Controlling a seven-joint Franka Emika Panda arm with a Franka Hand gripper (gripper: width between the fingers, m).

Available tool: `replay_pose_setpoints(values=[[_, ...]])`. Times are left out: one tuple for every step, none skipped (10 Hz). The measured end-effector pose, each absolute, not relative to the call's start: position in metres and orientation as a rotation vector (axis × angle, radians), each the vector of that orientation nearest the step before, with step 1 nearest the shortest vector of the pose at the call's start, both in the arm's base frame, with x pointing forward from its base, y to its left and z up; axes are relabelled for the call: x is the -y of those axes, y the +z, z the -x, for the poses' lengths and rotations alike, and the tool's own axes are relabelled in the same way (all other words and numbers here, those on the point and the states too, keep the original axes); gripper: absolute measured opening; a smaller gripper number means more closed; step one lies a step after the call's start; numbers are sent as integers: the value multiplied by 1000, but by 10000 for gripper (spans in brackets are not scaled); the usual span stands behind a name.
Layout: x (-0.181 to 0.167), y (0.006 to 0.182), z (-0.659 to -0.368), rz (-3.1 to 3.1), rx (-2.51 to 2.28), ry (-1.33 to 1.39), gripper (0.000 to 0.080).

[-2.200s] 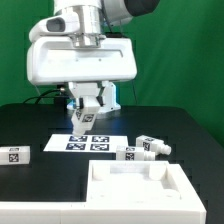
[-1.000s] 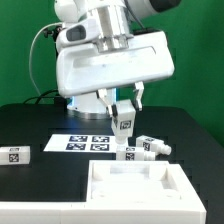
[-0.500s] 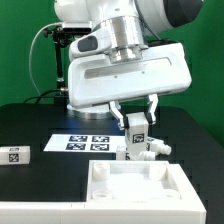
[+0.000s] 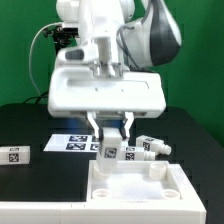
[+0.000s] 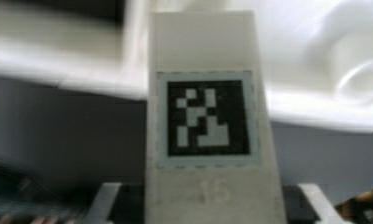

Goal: Assemble one leg

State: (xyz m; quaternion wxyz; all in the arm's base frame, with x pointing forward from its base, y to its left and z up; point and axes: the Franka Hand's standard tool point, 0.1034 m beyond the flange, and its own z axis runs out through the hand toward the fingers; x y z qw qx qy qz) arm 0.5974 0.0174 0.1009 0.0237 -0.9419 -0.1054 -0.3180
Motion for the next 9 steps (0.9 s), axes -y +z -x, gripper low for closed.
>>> replay_pose_setpoints(values=[[-28,93,-591,2881,307,-931,285],[-43,91,-588,2858,284,-882,285],[-60,98,-590,2842,272,-860,285],[-76,110,-594,2831,286,-880,285],[-86,126,-600,2821,298,-896,285],[-83,136,-609,2816,292,-947,285],[-77,138,-614,2819,291,-958,285],[-78,137,-613,2819,292,-953,285],[-78,136,-613,2819,292,-953,285]])
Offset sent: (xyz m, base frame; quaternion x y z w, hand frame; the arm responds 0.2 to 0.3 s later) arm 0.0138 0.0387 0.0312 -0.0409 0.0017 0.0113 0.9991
